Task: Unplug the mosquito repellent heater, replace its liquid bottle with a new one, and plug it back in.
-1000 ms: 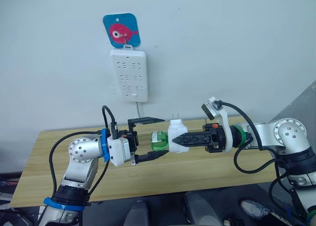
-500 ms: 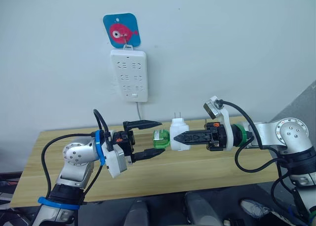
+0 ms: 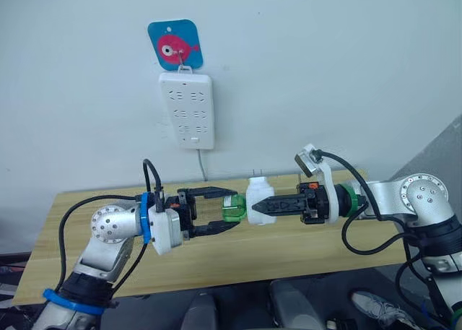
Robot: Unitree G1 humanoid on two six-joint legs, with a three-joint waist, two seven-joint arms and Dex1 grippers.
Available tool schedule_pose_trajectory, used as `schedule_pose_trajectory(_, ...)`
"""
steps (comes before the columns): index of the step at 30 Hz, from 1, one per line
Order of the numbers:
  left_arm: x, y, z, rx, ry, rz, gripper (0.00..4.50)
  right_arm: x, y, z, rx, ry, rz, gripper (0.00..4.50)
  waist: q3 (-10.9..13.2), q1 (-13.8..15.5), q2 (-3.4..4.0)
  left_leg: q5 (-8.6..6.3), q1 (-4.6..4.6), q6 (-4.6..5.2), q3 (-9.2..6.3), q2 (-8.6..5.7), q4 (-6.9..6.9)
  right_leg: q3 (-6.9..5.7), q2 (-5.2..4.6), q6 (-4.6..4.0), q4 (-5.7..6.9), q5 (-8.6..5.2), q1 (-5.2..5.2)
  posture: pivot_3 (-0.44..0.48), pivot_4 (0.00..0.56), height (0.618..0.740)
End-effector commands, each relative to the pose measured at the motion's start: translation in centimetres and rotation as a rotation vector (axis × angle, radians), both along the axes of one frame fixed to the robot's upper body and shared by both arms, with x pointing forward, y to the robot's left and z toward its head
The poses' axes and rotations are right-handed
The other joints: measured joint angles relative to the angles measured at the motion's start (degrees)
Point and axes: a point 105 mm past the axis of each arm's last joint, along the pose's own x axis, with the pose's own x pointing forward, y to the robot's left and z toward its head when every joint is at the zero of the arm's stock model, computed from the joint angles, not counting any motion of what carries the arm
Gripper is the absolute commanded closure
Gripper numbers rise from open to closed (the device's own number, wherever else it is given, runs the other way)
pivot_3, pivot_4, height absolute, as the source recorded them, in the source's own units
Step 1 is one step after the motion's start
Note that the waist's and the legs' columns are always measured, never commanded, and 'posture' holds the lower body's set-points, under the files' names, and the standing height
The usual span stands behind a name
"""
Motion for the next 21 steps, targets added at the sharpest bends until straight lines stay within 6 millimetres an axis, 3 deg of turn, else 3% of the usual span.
schedule_pose_trajectory(1, 0.8, 0.2, -0.6, 0.084, 0.293, 0.042, 2.24, 0.0, -0.5, 2.6, 0.033, -0.132, 0.010, 1.50, 0.0, -0.2, -0.01, 0.00, 0.00, 0.00, 0.00, 0.00, 0.02, -0.01, 0.00, 0.02, 0.01, -0.01, 0.00, -0.138, 0.114, 0.728)
schedule_pose_trajectory(4, 1.9, 0.0, 0.5, 0.091, 0.531, 0.095, 2.24, -0.1, -0.5, 2.9, 0.008, -0.188, 0.033, 1.50, 0.0, -0.4, -0.01, 0.00, 0.00, 0.00, -0.01, 0.00, 0.04, -0.02, 0.02, 0.23, 0.03, -0.13, 0.00, -0.137, 0.116, 0.728)
schedule_pose_trajectory(8, 1.4, 0.3, 0.9, 0.137, 0.820, 0.074, 2.24, -0.2, -0.5, 3.3, 0.004, -0.227, 0.055, 1.50, 0.0, -0.7, -0.01, 0.00, 0.02, 0.00, -0.02, 0.02, -0.03, -0.05, 0.07, 0.24, -0.01, -0.15, -0.01, -0.138, 0.117, 0.728)
schedule_pose_trajectory(18, 0.9, 0.4, 2.3, 0.083, 0.786, 0.003, 2.24, -0.3, -0.6, 3.7, 0.019, -0.228, 0.074, 1.50, 0.0, -0.5, -0.01, 0.00, -0.14, 0.00, 0.04, 0.02, -0.03, 0.00, 0.04, -0.01, 0.03, -0.02, -0.23, -0.127, 0.119, 0.728)
schedule_pose_trajectory(20, 1.7, 0.7, 1.9, 0.083, 0.760, 0.061, 2.24, -0.3, -0.7, 3.7, 0.020, -0.227, 0.075, 1.50, 0.0, -0.4, -0.01, 0.00, -0.14, -0.01, 0.05, 0.03, -0.02, 0.00, 0.04, -0.03, 0.03, -0.01, -0.23, -0.127, 0.119, 0.728)
schedule_pose_trajectory(21, 1.6, 0.7, 1.7, 0.103, 0.720, 0.057, 1.89, -0.3, -0.7, 3.7, 0.021, -0.226, 0.074, 1.50, 0.0, -0.3, -0.01, 0.01, -0.14, -0.01, 0.05, 0.02, -0.01, 0.00, 0.04, -0.03, 0.03, -0.01, -0.23, -0.127, 0.119, 0.728)
